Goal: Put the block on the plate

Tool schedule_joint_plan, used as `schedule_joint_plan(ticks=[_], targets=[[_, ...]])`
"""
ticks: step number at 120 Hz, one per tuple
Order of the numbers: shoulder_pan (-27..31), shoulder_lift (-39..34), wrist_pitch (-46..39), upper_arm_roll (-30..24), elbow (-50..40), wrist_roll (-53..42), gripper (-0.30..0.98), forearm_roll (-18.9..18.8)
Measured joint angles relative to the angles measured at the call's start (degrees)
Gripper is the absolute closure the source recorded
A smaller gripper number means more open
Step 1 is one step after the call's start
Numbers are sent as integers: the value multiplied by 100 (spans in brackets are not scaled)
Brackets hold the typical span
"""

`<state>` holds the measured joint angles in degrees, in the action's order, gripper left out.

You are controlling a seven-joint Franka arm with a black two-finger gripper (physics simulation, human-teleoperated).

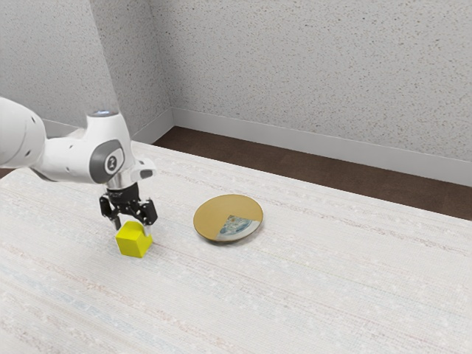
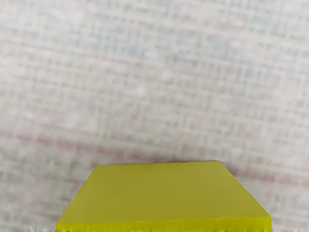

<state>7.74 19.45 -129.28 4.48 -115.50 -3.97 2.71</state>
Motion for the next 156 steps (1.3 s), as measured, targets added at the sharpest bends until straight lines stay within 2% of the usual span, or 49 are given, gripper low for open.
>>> schedule_joint_plan(ticks=[31,36,44,48,71,92,116,128,156], targets=[[-18,183,-114,0,-105,10,0,-29],[-20,194,-122,0,-102,11,7,-33],[-31,200,-131,0,-89,13,24,-40],[-33,201,-135,0,-85,19,27,-51],[-65,121,-97,0,-72,34,28,-110],[-201,-236,135,-13,-36,29,28,-125],[-722,-248,522,-72,872,26,28,-127],[-803,-114,739,-199,1367,31,28,-127],[-813,693,973,-657,2463,28,28,-111]])
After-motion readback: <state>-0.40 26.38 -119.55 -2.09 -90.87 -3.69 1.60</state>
